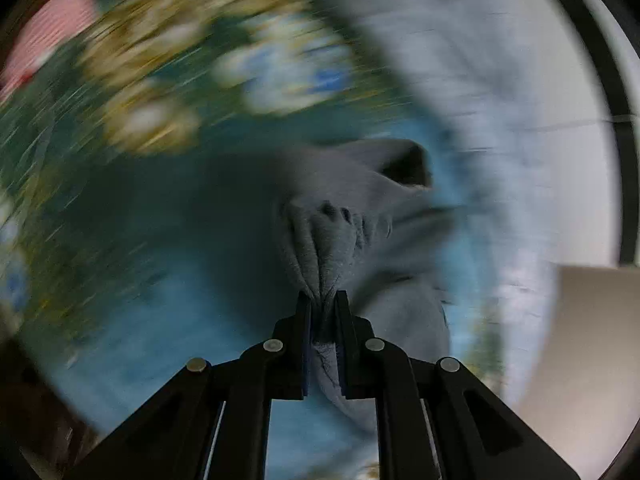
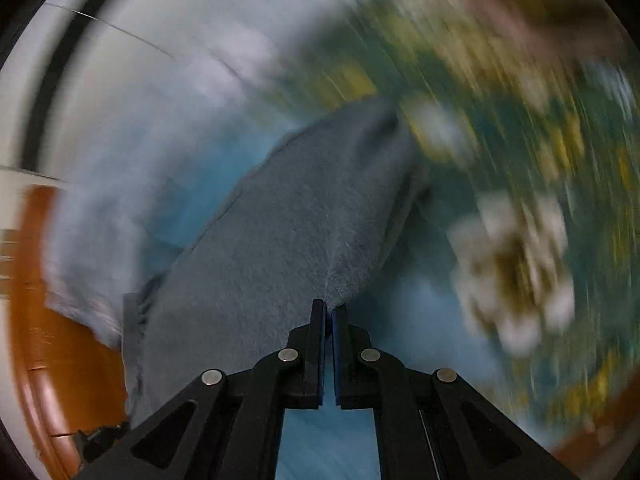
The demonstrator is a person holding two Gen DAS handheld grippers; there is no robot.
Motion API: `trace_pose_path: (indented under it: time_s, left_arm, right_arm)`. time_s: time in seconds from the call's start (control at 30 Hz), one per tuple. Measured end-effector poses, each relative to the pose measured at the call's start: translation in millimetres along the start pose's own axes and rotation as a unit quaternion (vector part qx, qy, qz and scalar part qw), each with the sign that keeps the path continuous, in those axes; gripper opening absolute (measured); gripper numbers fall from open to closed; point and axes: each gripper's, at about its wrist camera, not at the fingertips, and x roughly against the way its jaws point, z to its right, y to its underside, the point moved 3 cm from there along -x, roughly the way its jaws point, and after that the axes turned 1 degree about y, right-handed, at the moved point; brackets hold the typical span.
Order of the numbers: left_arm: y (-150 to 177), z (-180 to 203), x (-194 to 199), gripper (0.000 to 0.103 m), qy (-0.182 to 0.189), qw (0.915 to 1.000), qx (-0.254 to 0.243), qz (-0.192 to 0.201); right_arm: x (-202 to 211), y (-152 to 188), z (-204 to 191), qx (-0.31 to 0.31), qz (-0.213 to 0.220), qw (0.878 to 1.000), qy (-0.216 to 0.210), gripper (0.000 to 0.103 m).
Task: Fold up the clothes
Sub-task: 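Lay the sweatpants flat on the sheet and open both grippers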
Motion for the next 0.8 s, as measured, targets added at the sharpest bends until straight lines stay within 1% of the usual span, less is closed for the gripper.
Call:
trace_pose_path:
  time_s: [0.1,0.13,0.2,0.27,0.37,0.43,0.5,0.57,0.6,0.7,0.77,0.8]
  left_arm:
    - [12.0,-30.2,-16.6,0.01,-0.06,0.9979,0.022,-0.012]
    - [15.3,-37.0,-19.4,0.01,-0.075,0.9967,0.028,-0.014]
    - [14.3,-38.3,-15.6,0.01,-0.084,0.996,0.031,-0.003]
    - [13.1,-40.7,-10.7,0.01,-0.092,0.9951,0.037,0.008]
    - [5.1,-57.6,3.3,0.01,-0.104,0.9915,0.073,0.031]
    - [-0.6,-63.6,6.9,0.01,-0.122,0.9883,0.082,0.039]
    - [1.7,-66.9,5.2,0.011,-0.136,0.9867,0.082,0.032]
    - [9.6,-65.6,3.8,0.014,-0.148,0.9858,0.076,0.02]
    - [14.3,-63.2,4.1,0.015,-0.155,0.9852,0.071,0.015]
    - [28.4,-58.3,10.7,0.017,-0.172,0.9831,0.061,0.012]
    - [38.4,-56.2,17.2,0.018,-0.179,0.9822,0.057,0.01]
    - [41.7,-54.5,20.0,0.018,-0.177,0.9826,0.055,0.012]
  right_arm:
    - [-34.9,35.2,35.8,-0.047,-0.053,0.997,0.021,0.003]
    - [-38.7,41.0,41.5,-0.05,-0.059,0.997,0.022,0.003]
    - [-40.9,47.7,48.1,-0.044,-0.064,0.997,0.02,0.004]
    - [-35.9,46.8,51.4,-0.029,-0.065,0.997,0.011,0.007]
    - [-27.3,37.2,59.7,-0.024,-0.054,0.998,0.0,0.007]
    - [-27.8,24.6,66.6,-0.036,-0.049,0.998,-0.007,0.008]
    - [-28.3,12.0,73.6,-0.048,-0.045,0.998,-0.014,0.014]
    - [-28.8,-0.7,80.6,-0.06,-0.04,0.997,-0.021,0.024]
    - [-29.1,-7.0,84.1,-0.066,-0.038,0.997,-0.025,0.027]
    - [-29.8,-26.0,94.6,-0.083,-0.03,0.995,-0.035,0.028]
    - [-30.3,-38.6,101.6,-0.095,-0.026,0.994,-0.042,0.032]
    - [-30.5,-45.0,105.1,-0.101,-0.023,0.994,-0.046,0.037]
